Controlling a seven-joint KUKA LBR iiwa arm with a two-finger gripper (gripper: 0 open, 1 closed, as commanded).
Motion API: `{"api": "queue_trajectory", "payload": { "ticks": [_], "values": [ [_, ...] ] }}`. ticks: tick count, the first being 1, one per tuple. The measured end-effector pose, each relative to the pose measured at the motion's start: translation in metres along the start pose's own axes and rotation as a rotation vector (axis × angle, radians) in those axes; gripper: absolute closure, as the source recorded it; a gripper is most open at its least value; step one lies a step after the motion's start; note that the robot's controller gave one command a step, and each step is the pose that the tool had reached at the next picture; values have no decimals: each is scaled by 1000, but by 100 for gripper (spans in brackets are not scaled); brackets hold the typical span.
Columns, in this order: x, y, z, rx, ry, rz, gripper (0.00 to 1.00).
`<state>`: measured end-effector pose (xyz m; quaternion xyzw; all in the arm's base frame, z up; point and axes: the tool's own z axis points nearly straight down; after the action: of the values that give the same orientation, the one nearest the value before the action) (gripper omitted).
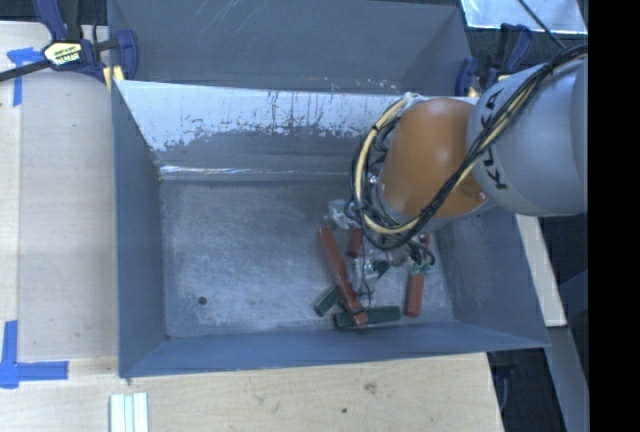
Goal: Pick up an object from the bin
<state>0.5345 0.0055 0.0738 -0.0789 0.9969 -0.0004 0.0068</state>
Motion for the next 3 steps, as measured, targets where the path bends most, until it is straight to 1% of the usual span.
{"api": "queue_trajectory", "payload": {
  "ticks": [1, 2, 3],
  "values": [
    [0, 0, 0, 0, 0, 0, 0],
    [7, 10, 0, 1, 0, -153, 0],
    [19, 12, -2, 0, -18, -367, 0]
  ]
}}
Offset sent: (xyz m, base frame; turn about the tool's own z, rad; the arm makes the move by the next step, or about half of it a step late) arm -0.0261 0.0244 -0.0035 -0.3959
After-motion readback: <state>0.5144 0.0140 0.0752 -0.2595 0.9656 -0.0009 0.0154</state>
